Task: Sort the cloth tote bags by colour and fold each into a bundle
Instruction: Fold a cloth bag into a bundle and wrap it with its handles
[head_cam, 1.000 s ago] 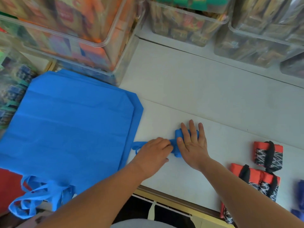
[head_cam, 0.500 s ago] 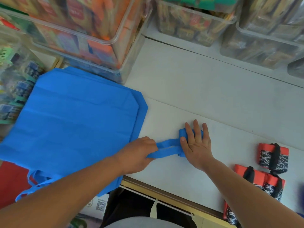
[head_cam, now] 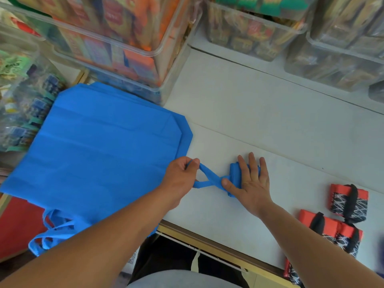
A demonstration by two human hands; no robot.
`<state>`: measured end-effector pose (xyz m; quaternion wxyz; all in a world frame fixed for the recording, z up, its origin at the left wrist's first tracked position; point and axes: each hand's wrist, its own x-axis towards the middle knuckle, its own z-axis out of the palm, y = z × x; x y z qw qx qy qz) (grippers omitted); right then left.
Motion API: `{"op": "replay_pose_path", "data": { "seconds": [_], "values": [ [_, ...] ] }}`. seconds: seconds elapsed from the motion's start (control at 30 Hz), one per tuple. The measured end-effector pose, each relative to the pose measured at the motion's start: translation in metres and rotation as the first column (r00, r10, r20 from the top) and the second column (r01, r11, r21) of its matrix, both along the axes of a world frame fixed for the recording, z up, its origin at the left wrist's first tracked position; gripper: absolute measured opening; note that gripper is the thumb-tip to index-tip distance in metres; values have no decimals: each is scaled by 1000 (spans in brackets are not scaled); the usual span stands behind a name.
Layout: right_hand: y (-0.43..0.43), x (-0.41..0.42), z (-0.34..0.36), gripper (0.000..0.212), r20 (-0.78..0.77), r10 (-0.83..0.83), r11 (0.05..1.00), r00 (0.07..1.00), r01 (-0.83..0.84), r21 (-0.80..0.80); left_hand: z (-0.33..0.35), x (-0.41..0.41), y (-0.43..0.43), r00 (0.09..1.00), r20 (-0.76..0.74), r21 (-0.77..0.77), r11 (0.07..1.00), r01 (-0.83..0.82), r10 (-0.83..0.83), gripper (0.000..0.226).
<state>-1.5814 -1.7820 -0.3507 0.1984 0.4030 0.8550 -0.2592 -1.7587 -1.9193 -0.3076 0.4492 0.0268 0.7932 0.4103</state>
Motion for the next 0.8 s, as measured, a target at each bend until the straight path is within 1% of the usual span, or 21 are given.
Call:
{"op": "replay_pose_path", "data": {
  "seconds": [0.1,0.17,0.23,0.3,0.37,0.43,0.53,0.57,0.63,0.67,0.73,0.8],
  "values": [
    [-4,-3,1,125,-25,-32,999,999,32,15,-7,7,13,996,-11,-89,992,-87,86,34],
    [-9,-6,3,115,-19,-71,997,997,71,29,-10,10,20,995,-29,-128,987,-99,96,31],
    [-14,-9,2,100,-10,-107,993,994,108,51,-12,10,22,994,-52,-128,986,-104,98,29],
    [-17,-10,-1,91,-2,-123,989,992,122,88,-11,6,18,997,-39,-89,994,-68,65,29],
    [-18,-11,-4,88,12,-112,986,994,110,122,-7,2,8,1000,5,-7,1000,13,-13,32],
    [-20,-9,-6,85,12,-102,984,995,100,148,-3,-1,-1,996,39,87,994,71,-74,30],
    [-20,-9,-12,80,-36,-112,981,993,117,158,1,-3,-2,992,88,193,979,68,-87,21],
    [-19,-7,-15,76,-32,-91,983,995,95,159,0,-4,0,995,60,198,978,64,-77,21],
    [-15,1,-21,71,-43,-34,988,999,40,148,-2,-8,5,993,-81,147,984,98,-87,21],
    [-13,4,-21,70,-69,-37,990,997,46,130,-3,-9,5,983,-148,118,985,124,-106,22],
    [-12,5,-14,65,-149,-116,987,982,131,92,-7,-9,6,958,-249,94,980,173,-146,24],
    [-15,2,-1,64,-201,-184,970,962,211,121,-9,-7,7,933,-318,64,978,198,-168,26]
  ]
}}
